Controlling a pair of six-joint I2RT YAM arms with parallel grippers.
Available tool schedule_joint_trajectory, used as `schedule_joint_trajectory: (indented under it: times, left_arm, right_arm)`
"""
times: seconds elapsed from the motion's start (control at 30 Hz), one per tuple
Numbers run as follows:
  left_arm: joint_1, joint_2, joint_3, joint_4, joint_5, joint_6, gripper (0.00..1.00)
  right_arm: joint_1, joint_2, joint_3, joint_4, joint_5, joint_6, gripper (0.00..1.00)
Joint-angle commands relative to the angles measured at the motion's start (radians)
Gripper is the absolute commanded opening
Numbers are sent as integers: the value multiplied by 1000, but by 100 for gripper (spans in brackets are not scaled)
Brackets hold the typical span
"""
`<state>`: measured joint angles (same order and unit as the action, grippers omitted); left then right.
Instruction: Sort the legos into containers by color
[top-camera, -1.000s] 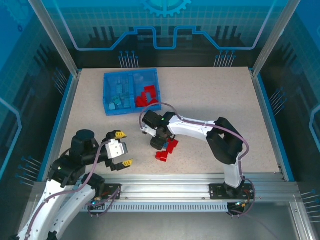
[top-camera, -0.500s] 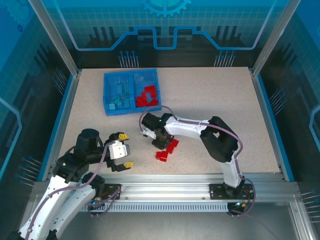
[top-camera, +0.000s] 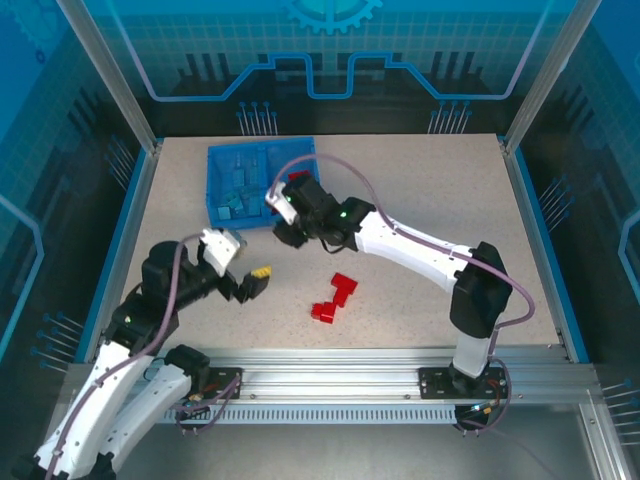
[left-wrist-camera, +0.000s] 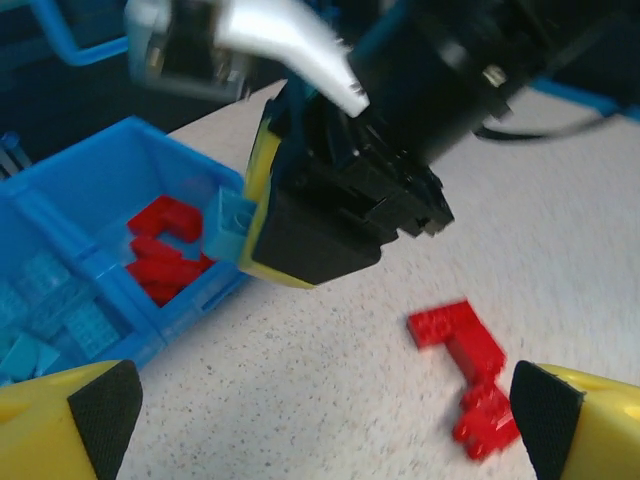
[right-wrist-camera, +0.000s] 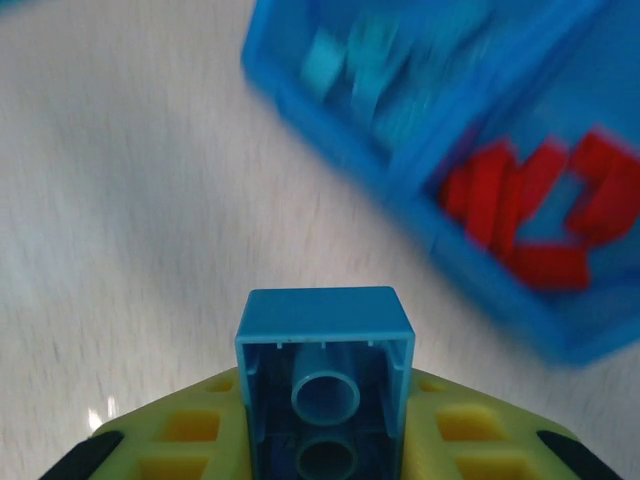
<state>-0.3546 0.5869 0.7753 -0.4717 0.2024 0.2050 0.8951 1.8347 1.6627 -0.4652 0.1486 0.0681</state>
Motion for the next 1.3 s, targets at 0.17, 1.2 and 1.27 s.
schedule_joint_trajectory:
  times: [0.17,1.2,1.27]
  left_arm:
    - [-3,74,80,64,-170,-345,99]
    - [-8,121,57,16,2,-377,99]
    - [-26,161,58,22,31,-380,99]
  right_arm:
    - [-48,370,420,76,39,46,27]
    - [-123,342,656,-115,-145,116,49]
    - [-163,149,390,-33,-180,153,52]
